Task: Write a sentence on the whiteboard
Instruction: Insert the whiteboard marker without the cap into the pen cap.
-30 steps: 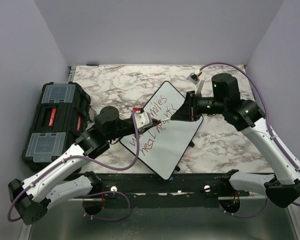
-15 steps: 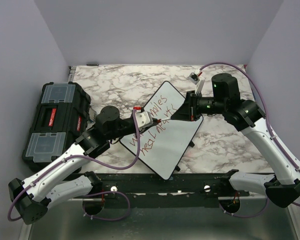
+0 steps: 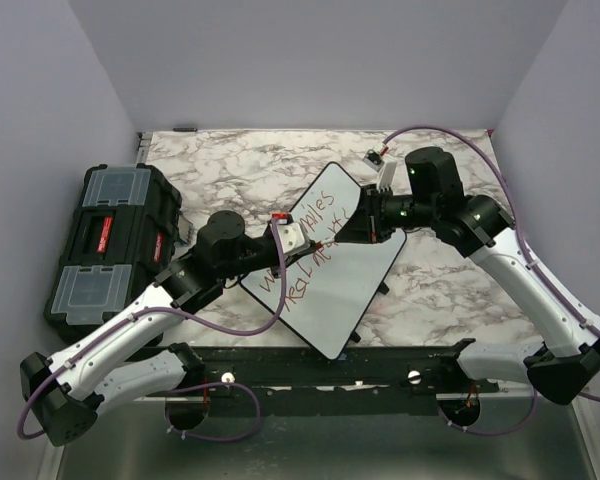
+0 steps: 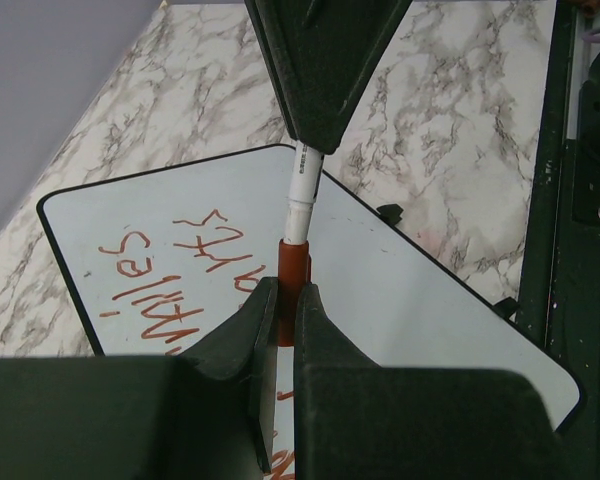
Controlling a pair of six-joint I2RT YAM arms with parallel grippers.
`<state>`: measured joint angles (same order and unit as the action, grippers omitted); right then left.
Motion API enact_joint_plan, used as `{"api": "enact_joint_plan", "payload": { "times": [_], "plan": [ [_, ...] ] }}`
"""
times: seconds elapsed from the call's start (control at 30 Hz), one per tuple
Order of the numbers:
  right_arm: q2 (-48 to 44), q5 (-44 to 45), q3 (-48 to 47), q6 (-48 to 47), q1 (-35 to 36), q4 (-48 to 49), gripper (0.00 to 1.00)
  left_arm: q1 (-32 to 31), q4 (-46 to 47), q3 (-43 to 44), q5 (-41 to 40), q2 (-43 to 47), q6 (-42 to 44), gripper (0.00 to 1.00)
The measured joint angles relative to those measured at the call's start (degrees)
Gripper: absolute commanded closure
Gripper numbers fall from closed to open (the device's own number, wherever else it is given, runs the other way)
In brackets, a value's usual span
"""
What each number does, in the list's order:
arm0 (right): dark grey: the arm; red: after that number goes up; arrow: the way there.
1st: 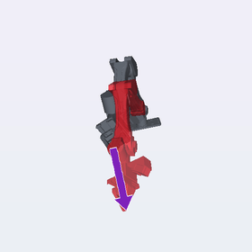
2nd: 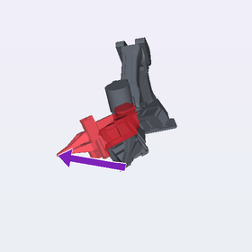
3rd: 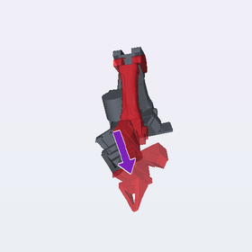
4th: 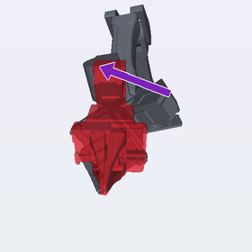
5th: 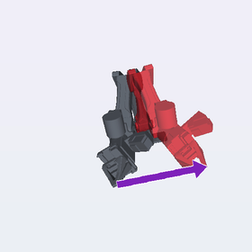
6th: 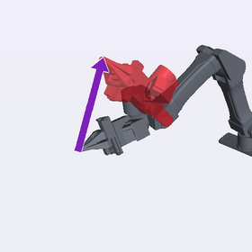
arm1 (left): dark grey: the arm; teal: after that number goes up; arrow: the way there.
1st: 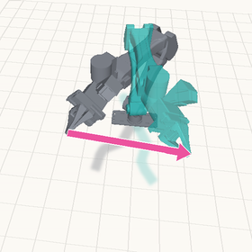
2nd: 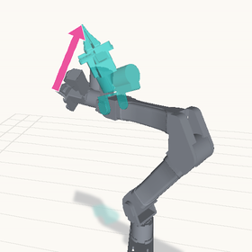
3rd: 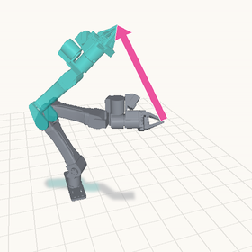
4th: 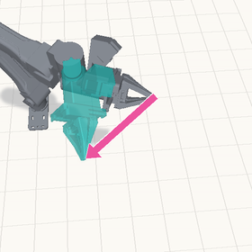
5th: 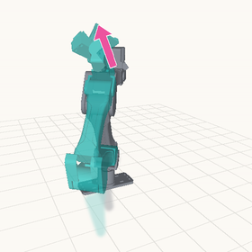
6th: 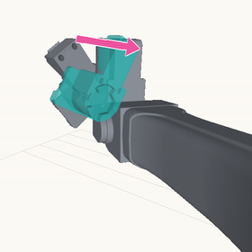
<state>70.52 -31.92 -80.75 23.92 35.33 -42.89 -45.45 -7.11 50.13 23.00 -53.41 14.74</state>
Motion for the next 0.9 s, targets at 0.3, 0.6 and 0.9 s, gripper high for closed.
{"api": "enact_joint_plan", "payload": {
  "times": [0.3,0.6,0.9],
  "plan": [
    [1.6,3.5,-1.2,-1.1,2.5,-0.9,0.99,0.0,-1.6,0.0,0.0,-0.3,-0.1,1.0],
    [3.8,9.4,-3.0,-2.8,7.1,-2.5,0.99,0.4,-4.4,0.0,0.0,-0.5,-0.1,1.0],
    [5.3,12.6,-3.2,-3.1,9.8,-2.7,0.99,0.5,-7.1,0.0,0.0,-0.5,-0.1,1.0]
  ]
}}
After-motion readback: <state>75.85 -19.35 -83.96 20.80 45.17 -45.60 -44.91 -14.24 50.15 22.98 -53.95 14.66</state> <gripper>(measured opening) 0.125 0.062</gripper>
